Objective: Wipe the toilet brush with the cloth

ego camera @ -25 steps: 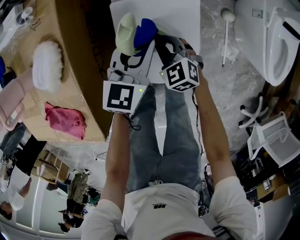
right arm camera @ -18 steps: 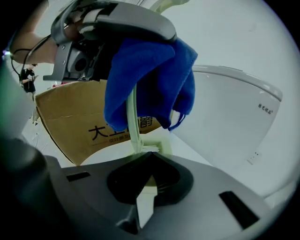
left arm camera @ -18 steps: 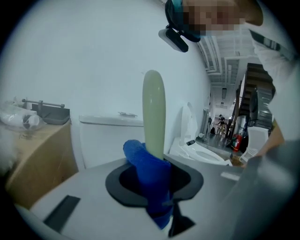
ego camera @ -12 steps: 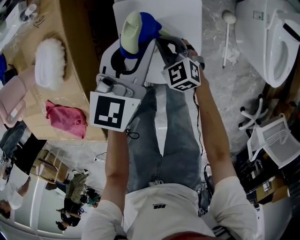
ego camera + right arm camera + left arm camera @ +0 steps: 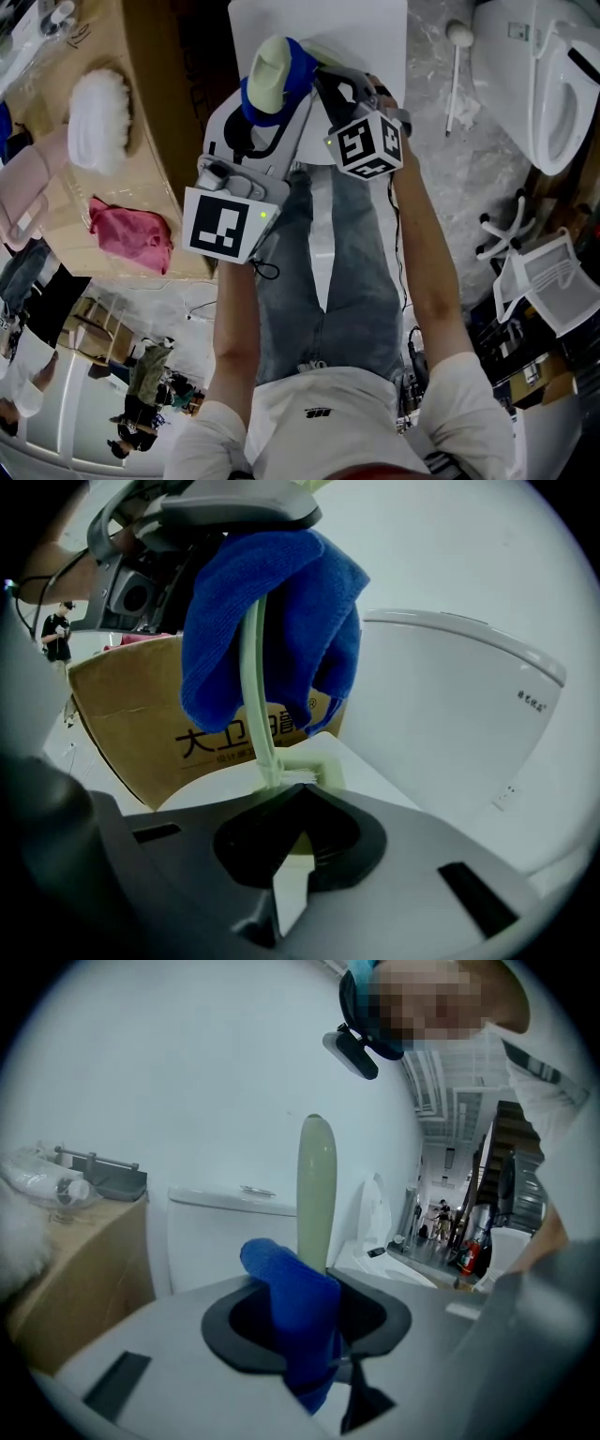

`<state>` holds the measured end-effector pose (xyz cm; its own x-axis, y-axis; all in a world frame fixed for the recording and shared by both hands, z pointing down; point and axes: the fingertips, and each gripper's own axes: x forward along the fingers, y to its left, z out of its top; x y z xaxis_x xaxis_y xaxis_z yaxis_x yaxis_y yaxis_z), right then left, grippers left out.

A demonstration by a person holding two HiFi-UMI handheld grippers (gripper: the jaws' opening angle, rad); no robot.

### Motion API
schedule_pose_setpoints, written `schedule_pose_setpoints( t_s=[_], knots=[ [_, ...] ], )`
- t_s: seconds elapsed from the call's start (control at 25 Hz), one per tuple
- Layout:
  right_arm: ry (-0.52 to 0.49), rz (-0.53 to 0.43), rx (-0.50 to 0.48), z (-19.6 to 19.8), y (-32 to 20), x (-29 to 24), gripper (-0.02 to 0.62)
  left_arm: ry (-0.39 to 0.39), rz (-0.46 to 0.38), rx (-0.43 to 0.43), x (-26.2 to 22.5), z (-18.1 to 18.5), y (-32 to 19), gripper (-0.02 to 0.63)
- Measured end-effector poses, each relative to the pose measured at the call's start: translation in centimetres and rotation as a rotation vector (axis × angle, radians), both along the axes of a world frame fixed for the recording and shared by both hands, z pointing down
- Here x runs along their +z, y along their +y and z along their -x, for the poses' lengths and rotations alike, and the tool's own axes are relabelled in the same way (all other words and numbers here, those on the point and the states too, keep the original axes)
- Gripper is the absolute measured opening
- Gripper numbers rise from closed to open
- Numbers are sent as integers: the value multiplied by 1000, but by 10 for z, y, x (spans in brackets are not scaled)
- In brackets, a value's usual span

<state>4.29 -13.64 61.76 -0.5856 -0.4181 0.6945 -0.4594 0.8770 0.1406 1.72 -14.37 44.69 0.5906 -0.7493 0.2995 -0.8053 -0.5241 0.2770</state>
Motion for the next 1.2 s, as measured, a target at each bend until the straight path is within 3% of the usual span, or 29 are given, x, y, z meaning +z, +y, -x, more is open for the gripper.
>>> schedule_pose_setpoints(
  t_s=[0.4,0.56,0.8,1.04,1.2],
  knots=[
    [4,0,34,-2,-1,1,-6,9,84,-58,24,17,30,140],
    [0,-1,37,-2,-1,1,-6,10,105,-86,30,30,45,78],
    [-6,-2,13,-6,9,-12,-6,22,103,-103,25,42,58,63],
    [-35,0,65,-15,31,-40,-6,16,112,-114,14,50,73,63],
    [-116,-1,139,-19,44,-82,-6,23,122,-105,-5,55,90,63]
  ],
)
